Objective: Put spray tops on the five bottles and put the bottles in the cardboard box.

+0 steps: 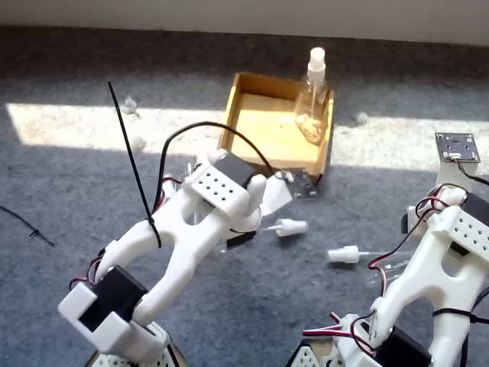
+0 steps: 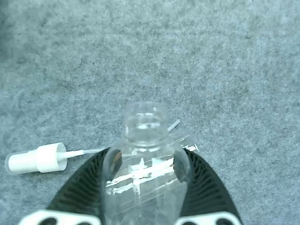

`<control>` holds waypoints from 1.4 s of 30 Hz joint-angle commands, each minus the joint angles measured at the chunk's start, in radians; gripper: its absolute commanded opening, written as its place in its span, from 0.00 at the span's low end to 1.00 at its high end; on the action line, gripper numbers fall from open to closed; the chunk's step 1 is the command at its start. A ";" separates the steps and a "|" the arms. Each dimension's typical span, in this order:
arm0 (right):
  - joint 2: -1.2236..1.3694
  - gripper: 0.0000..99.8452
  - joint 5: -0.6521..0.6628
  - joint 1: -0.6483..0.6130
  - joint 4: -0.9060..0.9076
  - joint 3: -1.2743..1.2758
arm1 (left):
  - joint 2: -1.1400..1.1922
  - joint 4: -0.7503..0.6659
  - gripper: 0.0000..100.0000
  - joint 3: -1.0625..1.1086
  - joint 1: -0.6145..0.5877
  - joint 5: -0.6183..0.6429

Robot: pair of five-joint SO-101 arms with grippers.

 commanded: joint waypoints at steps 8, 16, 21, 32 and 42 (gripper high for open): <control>-0.039 0.00 0.012 0.002 -0.004 -0.002 | -0.349 0.002 0.21 0.150 -0.038 -0.049; -0.047 0.00 0.014 -0.045 -0.004 0.018 | -0.275 -0.311 0.20 0.067 0.076 0.017; -0.048 0.00 0.015 -0.081 -0.012 0.044 | -0.019 -0.413 0.20 -0.010 0.153 0.049; -0.050 0.00 0.015 -0.077 -0.012 0.045 | 0.374 -0.416 0.19 -0.249 0.156 0.049; -0.050 0.00 0.014 -0.085 -0.012 0.041 | 0.452 -0.408 0.01 -0.328 0.099 0.072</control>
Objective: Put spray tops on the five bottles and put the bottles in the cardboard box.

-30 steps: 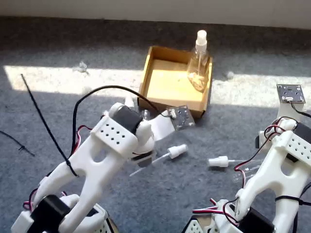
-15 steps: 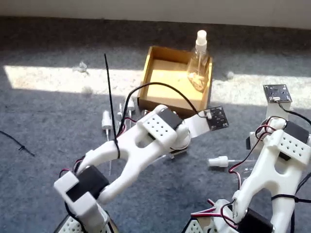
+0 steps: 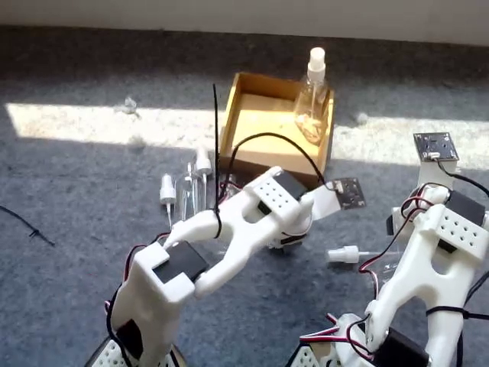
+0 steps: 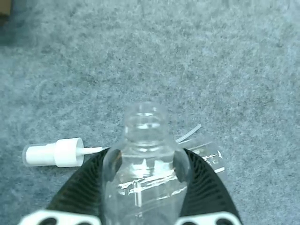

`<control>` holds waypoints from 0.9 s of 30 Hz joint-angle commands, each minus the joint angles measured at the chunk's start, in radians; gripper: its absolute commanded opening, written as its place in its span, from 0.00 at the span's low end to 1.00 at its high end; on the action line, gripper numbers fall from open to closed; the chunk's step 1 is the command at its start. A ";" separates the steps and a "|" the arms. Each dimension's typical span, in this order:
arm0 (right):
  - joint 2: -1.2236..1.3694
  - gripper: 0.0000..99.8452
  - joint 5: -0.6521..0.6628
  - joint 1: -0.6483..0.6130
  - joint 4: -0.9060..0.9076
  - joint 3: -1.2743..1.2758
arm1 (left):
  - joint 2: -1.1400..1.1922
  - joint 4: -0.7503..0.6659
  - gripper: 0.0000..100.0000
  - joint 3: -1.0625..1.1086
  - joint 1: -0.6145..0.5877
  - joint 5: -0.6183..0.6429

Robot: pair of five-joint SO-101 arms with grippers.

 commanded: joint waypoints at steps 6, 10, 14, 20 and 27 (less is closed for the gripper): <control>-0.036 0.00 0.006 -0.042 -0.012 -0.033 | -0.180 0.089 0.00 -0.065 -0.073 0.086; -0.036 0.00 0.005 -0.153 -0.012 -0.061 | -0.414 0.141 0.00 -0.065 -0.124 0.089; -0.036 0.00 0.005 -0.300 -0.012 -0.145 | -0.687 0.192 0.00 -0.065 -0.206 0.127; -0.033 0.00 -0.074 -0.519 -0.024 -0.352 | -1.061 0.189 0.00 -0.065 -0.351 0.193; -0.038 0.00 -0.379 -0.711 -0.311 -0.306 | -1.342 0.098 0.00 -0.065 -0.432 0.324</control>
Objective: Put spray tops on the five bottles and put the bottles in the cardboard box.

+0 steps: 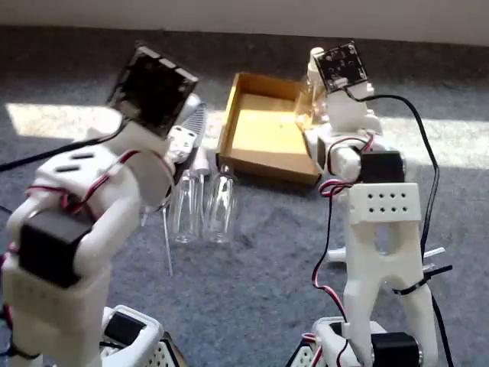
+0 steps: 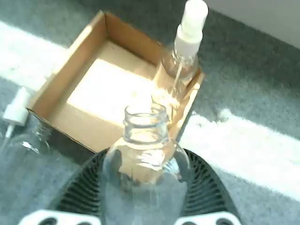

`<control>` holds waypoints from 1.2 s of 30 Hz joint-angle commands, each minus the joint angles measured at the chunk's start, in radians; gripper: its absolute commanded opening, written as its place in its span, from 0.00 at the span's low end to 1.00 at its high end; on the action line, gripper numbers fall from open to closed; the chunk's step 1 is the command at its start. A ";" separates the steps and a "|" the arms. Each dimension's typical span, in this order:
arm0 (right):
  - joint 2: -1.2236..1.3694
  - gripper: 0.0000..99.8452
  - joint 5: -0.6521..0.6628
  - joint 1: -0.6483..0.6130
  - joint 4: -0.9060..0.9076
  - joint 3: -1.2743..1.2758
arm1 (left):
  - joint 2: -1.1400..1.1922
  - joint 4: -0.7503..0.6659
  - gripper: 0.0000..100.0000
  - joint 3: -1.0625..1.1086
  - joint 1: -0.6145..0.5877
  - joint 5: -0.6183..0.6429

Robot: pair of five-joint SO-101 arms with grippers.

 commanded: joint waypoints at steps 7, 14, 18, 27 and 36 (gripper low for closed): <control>-0.197 0.00 -0.048 -0.189 -0.710 0.541 | -0.180 -0.238 0.00 -0.033 -0.027 0.183; -0.542 0.00 -0.048 -0.288 -0.898 0.943 | -0.140 -0.285 0.00 -0.013 -0.027 0.322; -0.829 0.00 -0.048 -0.355 -0.866 1.112 | -0.137 -0.353 0.00 0.081 -0.025 0.414; -1.346 0.00 -0.048 -0.432 -0.654 1.323 | -0.133 -0.609 0.00 0.269 0.028 0.440; -1.310 0.00 -0.048 -0.432 -0.648 1.323 | -0.134 -0.608 0.00 0.297 0.206 0.439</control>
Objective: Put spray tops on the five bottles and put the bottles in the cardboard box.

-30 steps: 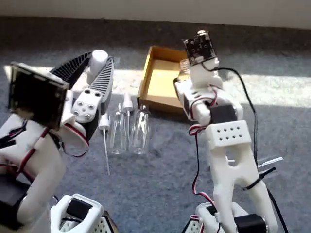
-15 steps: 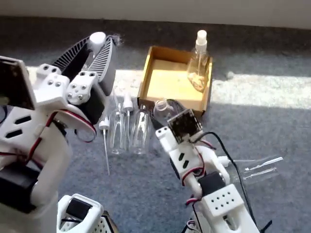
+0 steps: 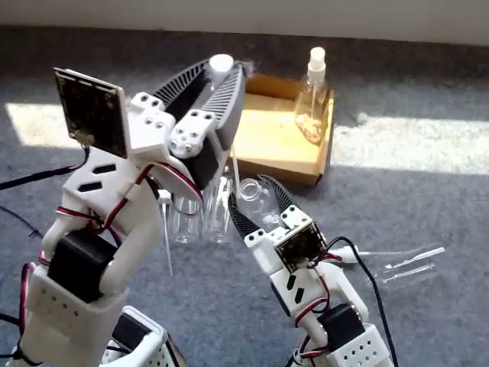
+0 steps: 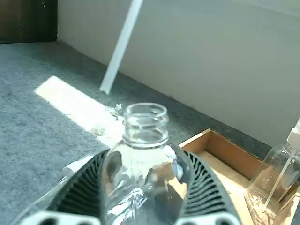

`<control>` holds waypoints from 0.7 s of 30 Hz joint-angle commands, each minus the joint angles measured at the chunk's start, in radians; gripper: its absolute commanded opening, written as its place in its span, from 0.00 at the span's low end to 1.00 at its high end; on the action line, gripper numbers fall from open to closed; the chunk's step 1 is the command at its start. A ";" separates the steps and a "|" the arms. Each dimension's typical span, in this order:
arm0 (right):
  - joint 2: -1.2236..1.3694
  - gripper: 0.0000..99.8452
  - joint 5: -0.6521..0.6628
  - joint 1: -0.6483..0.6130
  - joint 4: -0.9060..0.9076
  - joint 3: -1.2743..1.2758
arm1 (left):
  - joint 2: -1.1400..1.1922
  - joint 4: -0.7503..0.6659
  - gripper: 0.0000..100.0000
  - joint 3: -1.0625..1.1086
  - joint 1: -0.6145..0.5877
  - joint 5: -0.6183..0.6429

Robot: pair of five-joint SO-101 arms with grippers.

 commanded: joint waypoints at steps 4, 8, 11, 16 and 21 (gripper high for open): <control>0.018 0.00 -0.008 -0.008 0.002 -0.007 | 0.005 -0.028 0.00 0.007 0.041 0.026; 0.013 0.00 -0.011 -0.008 0.004 -0.007 | 0.007 -0.029 0.00 0.027 0.041 0.026; 0.012 0.00 -0.009 -0.008 0.005 -0.008 | 0.007 -0.066 0.00 0.051 0.036 0.021; 0.012 0.00 -0.009 -0.008 0.007 -0.008 | 0.033 -0.080 0.00 0.048 0.036 0.020; 0.012 0.00 -0.008 -0.008 0.007 -0.008 | 0.110 -0.152 0.00 0.051 -0.005 0.025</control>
